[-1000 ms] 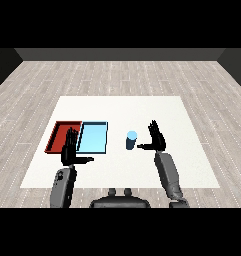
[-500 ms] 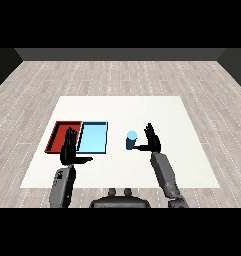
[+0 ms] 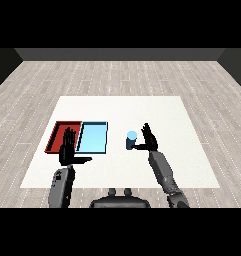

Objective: Pick the blue can and put it in the blue box

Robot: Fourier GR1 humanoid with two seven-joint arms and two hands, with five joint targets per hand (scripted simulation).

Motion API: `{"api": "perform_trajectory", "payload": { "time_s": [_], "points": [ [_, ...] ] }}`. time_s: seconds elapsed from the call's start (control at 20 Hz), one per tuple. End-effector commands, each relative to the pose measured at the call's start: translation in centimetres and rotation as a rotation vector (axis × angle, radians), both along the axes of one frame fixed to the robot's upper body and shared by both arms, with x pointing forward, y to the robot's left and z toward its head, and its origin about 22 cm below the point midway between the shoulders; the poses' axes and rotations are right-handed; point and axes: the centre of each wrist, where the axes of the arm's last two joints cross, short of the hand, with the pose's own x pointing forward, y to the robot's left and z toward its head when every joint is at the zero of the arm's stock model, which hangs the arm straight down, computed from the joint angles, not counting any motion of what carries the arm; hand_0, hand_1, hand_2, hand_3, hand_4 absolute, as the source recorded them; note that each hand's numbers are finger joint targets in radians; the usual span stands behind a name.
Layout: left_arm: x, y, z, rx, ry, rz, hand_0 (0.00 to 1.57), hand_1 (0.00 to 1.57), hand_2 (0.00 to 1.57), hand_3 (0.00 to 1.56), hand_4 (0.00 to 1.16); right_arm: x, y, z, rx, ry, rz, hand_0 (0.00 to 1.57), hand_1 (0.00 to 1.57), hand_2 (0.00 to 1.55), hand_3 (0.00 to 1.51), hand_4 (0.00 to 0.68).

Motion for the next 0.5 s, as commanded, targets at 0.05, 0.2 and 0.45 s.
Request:
{"api": "perform_trajectory", "payload": {
  "time_s": [0.05,0.2,0.45],
  "points": [
    [-0.1,-0.9,0.7,-0.004,-0.004,0.000,0.00,0.00,0.00,0.00,0.00,-0.5,1.3,-0.3,0.025,0.000,0.020,0.00,0.00,0.00,0.00,0.000],
    [-1.2,-1.5,-0.5,-0.004,-0.020,0.015,0.00,0.00,0.00,0.00,0.00,0.2,3.3,-1.1,-0.001,0.021,0.015,0.00,0.00,0.00,0.00,0.000],
    [-0.9,0.4,0.0,0.001,0.004,0.005,0.00,0.00,0.00,0.00,0.00,0.1,1.7,-0.1,0.010,0.010,0.041,0.00,0.00,0.00,0.00,0.000]
  ]
}}
